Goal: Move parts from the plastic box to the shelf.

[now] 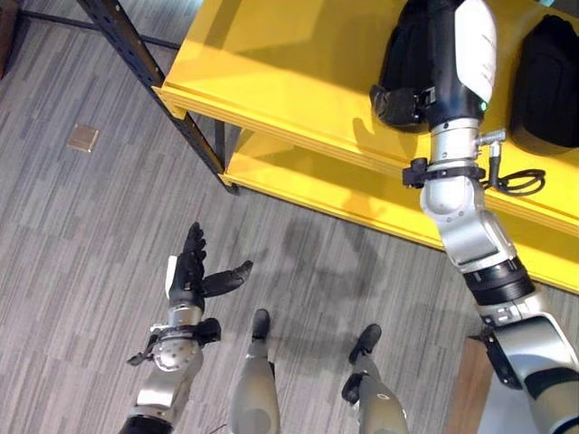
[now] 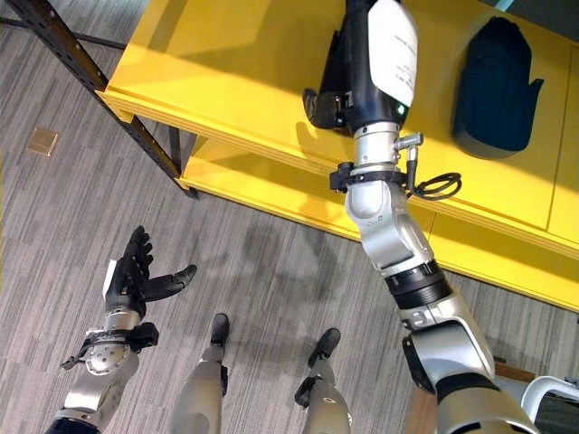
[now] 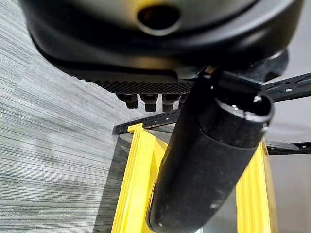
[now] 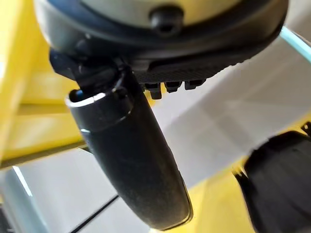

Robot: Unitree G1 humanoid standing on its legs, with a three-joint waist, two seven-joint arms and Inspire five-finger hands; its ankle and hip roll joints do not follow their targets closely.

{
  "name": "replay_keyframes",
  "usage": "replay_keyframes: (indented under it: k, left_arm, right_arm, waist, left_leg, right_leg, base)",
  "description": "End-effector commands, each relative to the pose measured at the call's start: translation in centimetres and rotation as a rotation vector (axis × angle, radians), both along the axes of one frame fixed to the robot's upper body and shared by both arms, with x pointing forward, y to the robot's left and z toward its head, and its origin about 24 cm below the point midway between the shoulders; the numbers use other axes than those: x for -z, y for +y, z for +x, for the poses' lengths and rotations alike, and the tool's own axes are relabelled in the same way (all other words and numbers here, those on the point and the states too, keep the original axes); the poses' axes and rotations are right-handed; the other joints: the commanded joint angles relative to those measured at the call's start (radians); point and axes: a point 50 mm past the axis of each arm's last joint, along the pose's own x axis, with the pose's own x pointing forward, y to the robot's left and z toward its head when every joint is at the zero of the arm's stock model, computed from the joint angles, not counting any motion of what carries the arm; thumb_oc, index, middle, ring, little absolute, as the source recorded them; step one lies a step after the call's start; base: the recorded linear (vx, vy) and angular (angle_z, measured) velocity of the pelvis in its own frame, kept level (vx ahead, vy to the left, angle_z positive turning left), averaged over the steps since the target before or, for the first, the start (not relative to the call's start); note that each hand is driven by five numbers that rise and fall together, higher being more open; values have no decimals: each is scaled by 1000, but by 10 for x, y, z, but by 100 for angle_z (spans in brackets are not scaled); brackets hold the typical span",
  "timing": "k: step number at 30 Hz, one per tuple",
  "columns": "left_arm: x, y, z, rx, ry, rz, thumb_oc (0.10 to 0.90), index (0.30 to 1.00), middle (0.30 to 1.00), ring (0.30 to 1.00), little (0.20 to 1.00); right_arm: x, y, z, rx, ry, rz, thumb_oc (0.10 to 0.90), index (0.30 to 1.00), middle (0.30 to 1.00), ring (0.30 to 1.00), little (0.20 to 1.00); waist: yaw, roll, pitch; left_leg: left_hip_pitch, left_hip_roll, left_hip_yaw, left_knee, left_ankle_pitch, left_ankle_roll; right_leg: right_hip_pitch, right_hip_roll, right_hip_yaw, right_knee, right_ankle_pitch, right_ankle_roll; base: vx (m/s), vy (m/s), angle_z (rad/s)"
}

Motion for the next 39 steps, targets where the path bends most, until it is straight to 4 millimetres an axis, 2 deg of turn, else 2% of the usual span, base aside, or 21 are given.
replay_keyframes:
  k: [1, 3, 8, 12, 13, 14, 16, 19, 24, 25, 29, 32, 36, 39]
  left_arm:
    - [-36, 2, -1, 16, -179, 81, 900, 1000, 1000, 1000, 1000]
    - [-35, 1, -1, 17, -174, 86, 900, 1000, 1000, 1000, 1000]
    - [-30, 0, -3, 18, -154, 90, 900, 1000, 1000, 1000, 1000]
    - [-26, -1, -5, 17, -132, 105, 900, 1000, 1000, 1000, 1000]
    - [-26, -1, -5, 17, -132, 105, 900, 1000, 1000, 1000, 1000]
    - [-25, -2, -6, 28, -129, 136, 900, 1000, 1000, 1000, 1000]
    - [-24, -2, -7, 31, -125, 144, 900, 1000, 1000, 1000, 1000]
    - [-30, -2, -9, 63, -154, 263, 900, 1000, 1000, 1000, 1000]
    - [-42, -3, -13, 91, -208, 503, 900, 1000, 1000, 1000, 1000]
    - [-48, -4, -14, 105, -244, 606, 900, 1000, 1000, 1000, 1000]
    - [-55, -7, -15, 124, -294, 725, 900, 1000, 1000, 1000, 1000]
    - [-66, -10, -13, 138, -379, 956, 900, 1000, 1000, 1000, 1000]
    - [-78, -19, -5, 152, -492, 1160, 900, 1000, 1000, 1000, 1000]
    - [-84, -23, 2, 132, -543, 1209, 900, 1000, 1000, 1000, 1000]
  right_arm:
    - [-52, 0, -36, -34, -313, -43, 900, 1000, 1000, 1000, 1000]
    - [-48, 2, -44, -61, -333, -45, 900, 1000, 1000, 1000, 1000]
    - [-24, 8, -58, -171, -293, -41, 900, 1000, 1000, 1000, 1000]
    - [5, 11, -70, -332, -182, 33, 900, 1000, 1000, 1000, 1000]
    - [5, 11, -70, -332, -182, 33, 900, 1000, 1000, 1000, 1000]
    - [29, 14, -79, -430, -101, 75, 900, 1000, 1000, 1000, 1000]
    - [36, 14, -81, -447, -74, 77, 900, 1000, 1000, 1000, 1000]
    - [71, 8, -92, -499, 93, 62, 900, 1000, 1000, 1000, 1000]
    - [95, -8, -104, -529, 220, 135, 900, 1000, 1000, 1000, 1000]
    - [102, -16, -106, -508, 244, 156, 900, 1000, 1000, 1000, 1000]
    - [107, -22, -108, -484, 254, 176, 900, 1000, 1000, 1000, 1000]
    - [110, -27, -112, -474, 246, 202, 900, 1000, 1000, 1000, 1000]
    - [115, -34, -115, -464, 257, 252, 900, 1000, 1000, 1000, 1000]
    - [117, -35, -116, -450, 256, 276, 900, 1000, 1000, 1000, 1000]
  waist:
    - [-6, -15, -39]
    - [-12, -18, -43]
    - [-38, -28, -56]
    - [-66, -34, -69]
    - [-66, -34, -69]
    - [-89, -34, -78]
    - [-92, -34, -83]
    - [-131, -31, -104]
    - [-172, -29, -126]
    - [-182, -27, -134]
    - [-194, -24, -144]
    - [-211, -21, -152]
    - [-230, -16, -155]
    - [-238, -13, -151]
  left_leg:
    - [25, -41, 68, -92, 52, 73]
    - [29, -37, 71, -91, 51, 73]
    - [48, -31, 85, -90, 50, 71]
    - [74, -21, 103, -95, 51, 68]
    - [74, -21, 103, -95, 51, 68]
    - [96, -14, 120, -103, 54, 66]
    - [105, -12, 124, -108, 55, 65]
    - [145, 2, 149, -119, 56, 58]
    - [187, 14, 175, -122, 48, 53]
    - [205, 22, 187, -122, 45, 49]
    - [226, 33, 204, -123, 44, 43]
    - [242, 42, 219, -124, 43, 38]
    - [258, 53, 237, -125, 42, 30]
    - [264, 59, 246, -125, 45, 27]
  right_leg:
    - [172, -54, 7, 14, -16, 154]
    - [173, -53, 10, 15, -19, 152]
    - [172, -49, 25, 20, -24, 150]
    - [177, -45, 43, 19, -26, 149]
    - [177, -45, 43, 19, -26, 149]
    - [182, -42, 53, 18, -27, 149]
    - [185, -41, 57, 16, -28, 149]
    - [199, -34, 72, 8, -32, 151]
    - [214, -22, 92, 7, -43, 151]
    - [221, -16, 103, 7, -51, 150]
    - [228, -10, 117, 6, -60, 149]
    - [228, -4, 132, 5, -67, 150]
    - [224, 5, 152, 6, -77, 147]
    - [221, 10, 159, 6, -80, 143]
  base:
    - [0, 0, 0]
    - [-15, 4, -1]
    - [-21, 7, -5]
    - [-30, 15, -19]
    - [-38, 13, -24]
    - [-26, 2, -24]
    - [-27, 9, -28]
    - [-5, -1, -30]
    - [13, -6, -23]
    - [21, -17, -26]
    - [21, -16, -22]
    - [17, -12, -12]
    - [12, -19, -18]
    - [-7, -25, -11]
